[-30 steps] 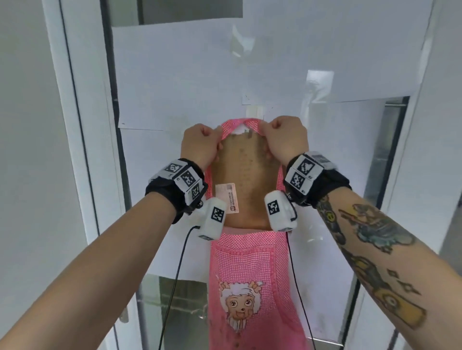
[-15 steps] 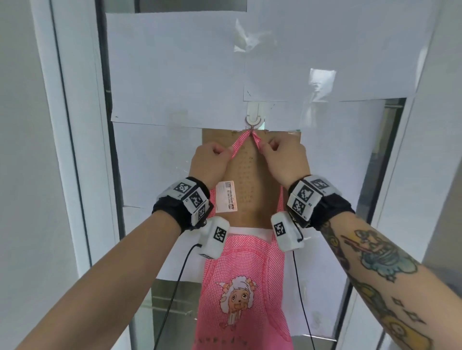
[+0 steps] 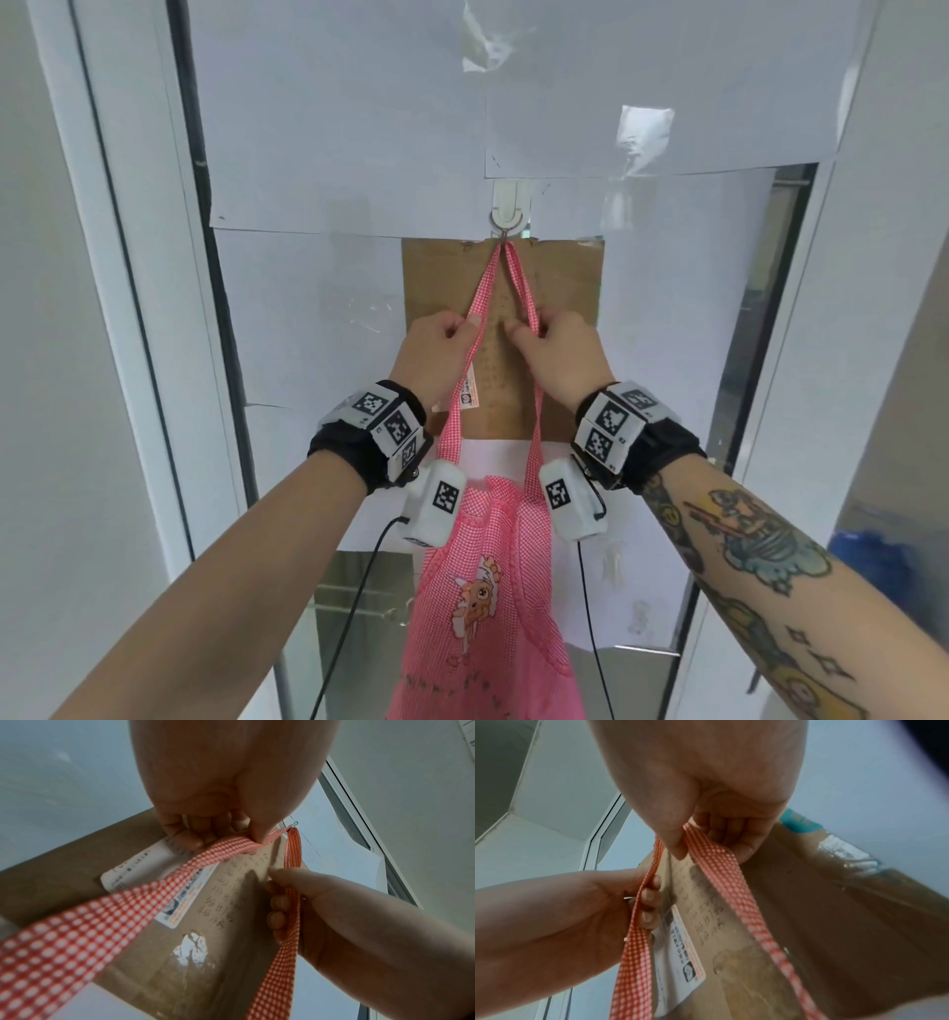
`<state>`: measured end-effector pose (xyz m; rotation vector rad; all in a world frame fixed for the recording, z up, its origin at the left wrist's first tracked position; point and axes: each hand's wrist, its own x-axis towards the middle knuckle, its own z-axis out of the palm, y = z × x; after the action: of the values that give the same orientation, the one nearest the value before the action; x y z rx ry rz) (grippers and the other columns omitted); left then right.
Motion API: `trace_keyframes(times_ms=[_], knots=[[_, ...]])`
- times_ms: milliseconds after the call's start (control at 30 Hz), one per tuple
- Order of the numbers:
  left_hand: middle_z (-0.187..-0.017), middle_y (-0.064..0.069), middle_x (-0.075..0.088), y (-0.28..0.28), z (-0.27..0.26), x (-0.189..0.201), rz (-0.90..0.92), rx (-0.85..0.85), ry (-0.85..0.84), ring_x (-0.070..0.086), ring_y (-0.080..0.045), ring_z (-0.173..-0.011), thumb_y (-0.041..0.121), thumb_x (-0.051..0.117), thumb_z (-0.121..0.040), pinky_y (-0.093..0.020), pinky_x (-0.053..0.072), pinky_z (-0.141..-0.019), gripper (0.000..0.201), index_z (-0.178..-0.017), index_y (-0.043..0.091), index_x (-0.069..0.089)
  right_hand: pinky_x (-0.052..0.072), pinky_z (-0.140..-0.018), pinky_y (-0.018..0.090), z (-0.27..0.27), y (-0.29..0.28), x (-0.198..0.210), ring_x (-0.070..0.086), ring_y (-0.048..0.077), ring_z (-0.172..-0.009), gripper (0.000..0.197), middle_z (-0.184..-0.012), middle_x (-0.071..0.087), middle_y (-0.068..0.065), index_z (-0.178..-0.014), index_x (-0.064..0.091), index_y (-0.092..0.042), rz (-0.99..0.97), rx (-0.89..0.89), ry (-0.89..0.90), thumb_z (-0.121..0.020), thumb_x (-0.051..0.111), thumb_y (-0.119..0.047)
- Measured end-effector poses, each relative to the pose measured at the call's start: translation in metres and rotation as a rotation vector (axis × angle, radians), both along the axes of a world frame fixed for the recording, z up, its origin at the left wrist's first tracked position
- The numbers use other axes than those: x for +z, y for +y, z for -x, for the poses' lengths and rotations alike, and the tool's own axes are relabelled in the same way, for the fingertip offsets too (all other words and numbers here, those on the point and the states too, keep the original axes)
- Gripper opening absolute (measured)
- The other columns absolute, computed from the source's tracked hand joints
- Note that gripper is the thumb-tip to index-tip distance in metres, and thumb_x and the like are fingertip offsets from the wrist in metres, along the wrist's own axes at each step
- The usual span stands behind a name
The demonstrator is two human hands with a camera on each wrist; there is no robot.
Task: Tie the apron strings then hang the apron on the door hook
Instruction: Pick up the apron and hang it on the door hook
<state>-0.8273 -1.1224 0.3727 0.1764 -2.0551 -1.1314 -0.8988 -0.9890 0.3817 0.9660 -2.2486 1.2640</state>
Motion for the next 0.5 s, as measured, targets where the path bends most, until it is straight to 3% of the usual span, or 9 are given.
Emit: trace_keyframes(times_ms=[100, 200, 300, 367, 433, 500], knots=[[-0.075, -0.014, 0.056, 0.0, -0.002, -0.004, 0.001, 0.001, -0.012, 0.052, -0.022, -0.067, 0.035, 0.048, -0.095, -0.031, 0.044, -0.064, 0.038, -0.077, 0.003, 0.059, 0.051, -0.059, 0.033, -0.003, -0.001, -0.008, 0.062, 0.026, -0.066, 0.037, -0.067, 0.062, 0.006, -0.075, 0.059, -0.01, -0.045, -0.002, -0.017, -0.091, 0.051, -0.042], [-0.082, -0.02, 0.063, 0.0, -0.005, -0.008, -0.01, 0.004, -0.021, 0.059, -0.026, -0.073, 0.036, 0.049, -0.095, -0.036, 0.051, -0.073, 0.042, -0.085, -0.003, 0.062, 0.051, -0.06, 0.034, -0.006, 0.0, -0.013, 0.062, 0.027, -0.067, 0.042, -0.069, 0.062, 0.007, -0.075, 0.059, -0.01, -0.055, -0.016, -0.031, -0.094, 0.046, -0.046], [-0.077, -0.014, 0.063, 0.0, -0.007, -0.011, -0.019, -0.002, -0.022, 0.059, -0.023, -0.071, 0.035, 0.05, -0.094, -0.037, 0.05, -0.073, 0.037, -0.079, 0.003, 0.061, 0.052, -0.068, 0.037, -0.005, 0.001, -0.017, 0.063, 0.029, -0.073, 0.047, -0.077, 0.067, 0.01, -0.082, 0.063, -0.008, -0.069, -0.029, -0.035, -0.096, 0.039, -0.045], [-0.076, -0.006, 0.062, 0.0, -0.008, -0.014, -0.034, -0.003, -0.027, 0.058, -0.019, -0.07, 0.034, 0.051, -0.094, -0.031, 0.048, -0.069, 0.031, -0.077, 0.009, 0.06, 0.054, -0.07, 0.039, -0.006, 0.0, -0.02, 0.065, 0.029, -0.073, 0.049, -0.077, 0.068, 0.011, -0.082, 0.063, -0.007, -0.084, -0.037, -0.049, -0.097, 0.036, -0.046], [-0.086, -0.005, 0.068, 0.0, -0.008, -0.018, -0.068, -0.01, -0.029, 0.063, -0.018, -0.076, 0.035, 0.052, -0.093, -0.026, 0.05, -0.069, 0.028, -0.089, 0.01, 0.064, 0.055, -0.07, 0.039, -0.006, 0.0, -0.024, 0.065, 0.029, -0.074, 0.048, -0.078, 0.068, 0.011, -0.083, 0.064, -0.008, -0.098, -0.05, -0.057, -0.096, 0.038, -0.047], [-0.093, -0.004, 0.069, 0.003, -0.009, -0.02, -0.116, -0.027, -0.019, 0.066, -0.016, -0.079, 0.033, 0.055, -0.092, -0.017, 0.052, -0.061, 0.026, -0.101, 0.01, 0.064, 0.055, -0.072, 0.04, -0.009, 0.0, -0.027, 0.065, 0.029, -0.076, 0.043, -0.082, 0.069, 0.01, -0.089, 0.065, -0.011, -0.114, -0.05, -0.065, -0.094, 0.041, -0.046]])
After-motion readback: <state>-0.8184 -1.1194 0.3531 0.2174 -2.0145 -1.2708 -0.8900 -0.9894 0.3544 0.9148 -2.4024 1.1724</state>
